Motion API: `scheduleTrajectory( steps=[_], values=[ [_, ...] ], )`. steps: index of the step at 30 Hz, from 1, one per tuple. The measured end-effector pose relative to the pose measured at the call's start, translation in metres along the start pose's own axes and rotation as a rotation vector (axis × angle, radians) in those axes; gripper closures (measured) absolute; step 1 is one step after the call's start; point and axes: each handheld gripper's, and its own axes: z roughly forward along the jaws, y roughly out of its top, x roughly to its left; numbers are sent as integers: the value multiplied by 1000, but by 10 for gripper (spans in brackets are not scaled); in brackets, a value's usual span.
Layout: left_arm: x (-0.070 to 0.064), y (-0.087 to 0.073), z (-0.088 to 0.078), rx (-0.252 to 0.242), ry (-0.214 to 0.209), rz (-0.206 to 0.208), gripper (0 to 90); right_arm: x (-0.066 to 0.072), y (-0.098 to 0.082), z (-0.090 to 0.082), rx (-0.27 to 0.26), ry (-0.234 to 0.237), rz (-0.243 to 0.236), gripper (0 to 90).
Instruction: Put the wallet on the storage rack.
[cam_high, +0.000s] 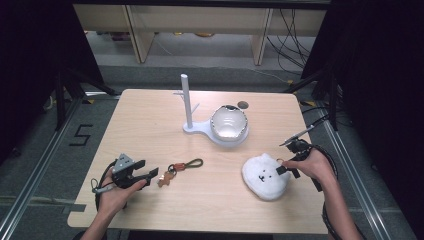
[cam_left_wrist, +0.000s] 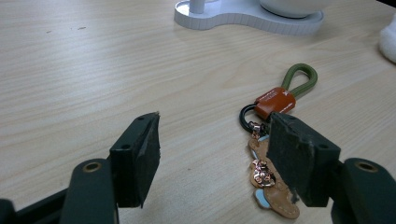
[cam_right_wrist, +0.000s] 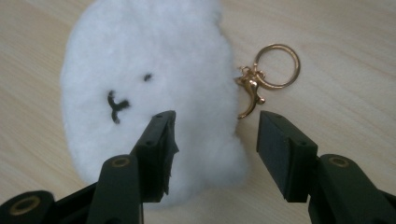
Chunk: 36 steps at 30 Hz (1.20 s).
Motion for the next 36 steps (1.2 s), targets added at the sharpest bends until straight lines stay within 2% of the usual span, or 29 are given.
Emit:
scheduleTrajectory(
  steps=[2,3,5,6,8,9,10,13,14,15,16,18,19,22,23,26,28,30,31,32,33,35,36],
  values=[
    [0,0,0,2,0,2,336,0,2,2,21,1,-17,478],
    [0,-1,-1,2,-2,2,336,2,6,5,62,1,-36,476],
    [0,-1,-1,1,-2,-1,336,2,8,7,77,-9,-36,475],
    [0,-1,-1,1,-2,-4,337,2,12,10,97,-10,-65,477],
    [0,-2,-1,2,-2,-4,337,3,14,12,118,-11,-68,478],
    [0,-2,-1,1,-2,-3,337,2,15,14,112,-1,-79,478],
    [0,-2,-1,2,-3,-2,337,3,16,15,118,-4,-70,480],
    [0,-1,-1,5,2,1,337,0,18,20,126,18,-124,483],
    [0,-1,-1,5,2,1,337,1,18,22,128,14,-124,483],
    [0,-1,0,4,1,2,336,-2,19,25,125,15,-165,490],
    [0,-2,0,4,1,2,337,0,18,25,147,7,-137,498],
    [0,-2,0,4,1,-1,337,3,19,27,174,18,-125,537],
    [0,-2,-1,3,2,-2,338,2,20,29,143,12,-175,551],
    [1,-2,-1,4,4,-1,338,8,20,28,173,-4,-151,620],
    [1,-2,-1,5,4,0,338,6,21,31,145,-13,-202,656],
    [1,-3,-1,9,6,-3,339,9,21,30,132,-30,-201,757],
    [1,-4,0,9,4,-2,339,11,20,28,132,-34,-202,787],
    [1,-4,0,11,5,-2,339,13,19,26,137,-38,-184,802],
    [1,-4,0,11,5,-1,339,12,18,26,124,-35,-209,807],
    [1,-4,0,11,4,-1,339,13,18,25,120,-39,-206,812],
    [1,-4,0,11,6,0,339,14,18,23,141,-37,-187,814],
    [1,-4,-1,12,7,0,339,15,17,22,118,-40,-209,819],
    [1,-4,-1,13,7,1,339,17,17,18,129,-42,-191,820]
  ],
)
